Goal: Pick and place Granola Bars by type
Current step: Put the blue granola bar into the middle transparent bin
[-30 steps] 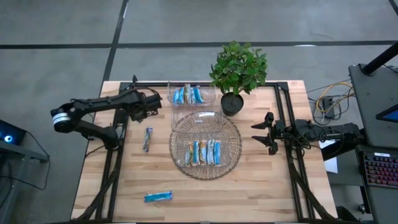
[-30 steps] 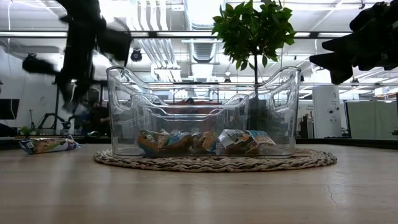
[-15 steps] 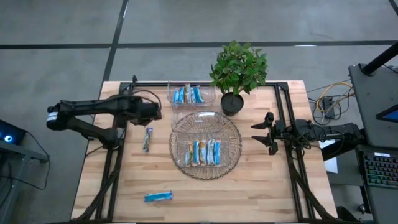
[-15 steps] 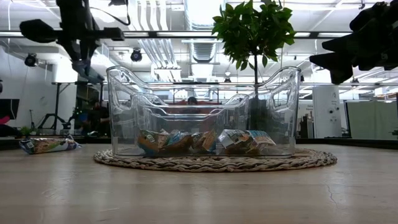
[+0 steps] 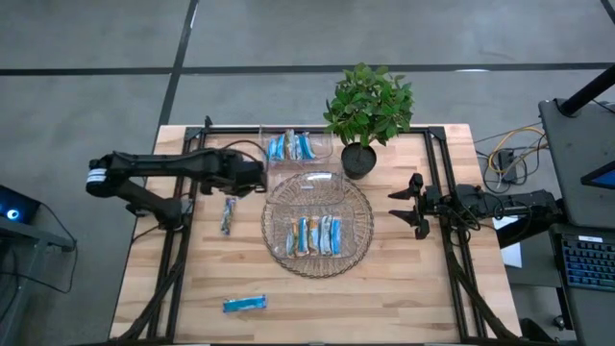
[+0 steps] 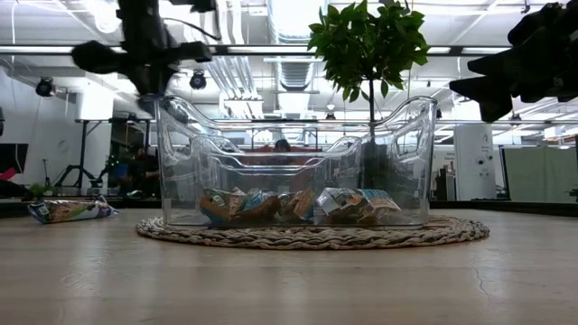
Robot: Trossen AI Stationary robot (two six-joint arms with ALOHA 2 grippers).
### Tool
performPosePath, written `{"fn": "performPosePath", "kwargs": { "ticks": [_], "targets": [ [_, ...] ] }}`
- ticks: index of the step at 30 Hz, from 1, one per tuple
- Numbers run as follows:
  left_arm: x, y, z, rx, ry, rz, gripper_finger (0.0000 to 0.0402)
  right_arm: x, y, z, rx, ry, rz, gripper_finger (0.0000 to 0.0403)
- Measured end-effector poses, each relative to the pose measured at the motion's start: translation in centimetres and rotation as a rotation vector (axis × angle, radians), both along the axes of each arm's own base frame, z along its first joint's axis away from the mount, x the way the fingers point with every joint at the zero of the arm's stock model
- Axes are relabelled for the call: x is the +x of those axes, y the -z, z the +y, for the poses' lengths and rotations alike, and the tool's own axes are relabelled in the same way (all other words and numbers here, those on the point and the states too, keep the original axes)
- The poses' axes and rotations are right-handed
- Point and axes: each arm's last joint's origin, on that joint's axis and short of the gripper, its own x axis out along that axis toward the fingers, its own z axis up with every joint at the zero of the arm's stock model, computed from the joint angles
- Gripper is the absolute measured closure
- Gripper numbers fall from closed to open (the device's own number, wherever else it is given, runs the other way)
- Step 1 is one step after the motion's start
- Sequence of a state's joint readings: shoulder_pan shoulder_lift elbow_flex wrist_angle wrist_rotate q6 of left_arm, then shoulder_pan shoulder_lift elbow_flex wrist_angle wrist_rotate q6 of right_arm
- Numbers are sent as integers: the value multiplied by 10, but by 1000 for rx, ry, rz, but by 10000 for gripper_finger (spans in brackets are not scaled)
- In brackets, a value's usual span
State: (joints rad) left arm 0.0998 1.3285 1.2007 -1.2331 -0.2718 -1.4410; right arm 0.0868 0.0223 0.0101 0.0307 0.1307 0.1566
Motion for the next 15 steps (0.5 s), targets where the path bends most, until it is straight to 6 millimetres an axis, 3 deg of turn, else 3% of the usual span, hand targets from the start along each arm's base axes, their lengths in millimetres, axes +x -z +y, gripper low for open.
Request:
{"fn": "performPosePath", "kwargs": {
  "ticks": [5, 15],
  "targets": [
    [32, -4, 4, 10, 33, -16, 401, 0, 0, 0, 0, 0, 0, 179],
    [115, -19, 17, 34, 70, -75, 401, 0, 0, 0, 0, 0, 0, 179]
  ]
}}
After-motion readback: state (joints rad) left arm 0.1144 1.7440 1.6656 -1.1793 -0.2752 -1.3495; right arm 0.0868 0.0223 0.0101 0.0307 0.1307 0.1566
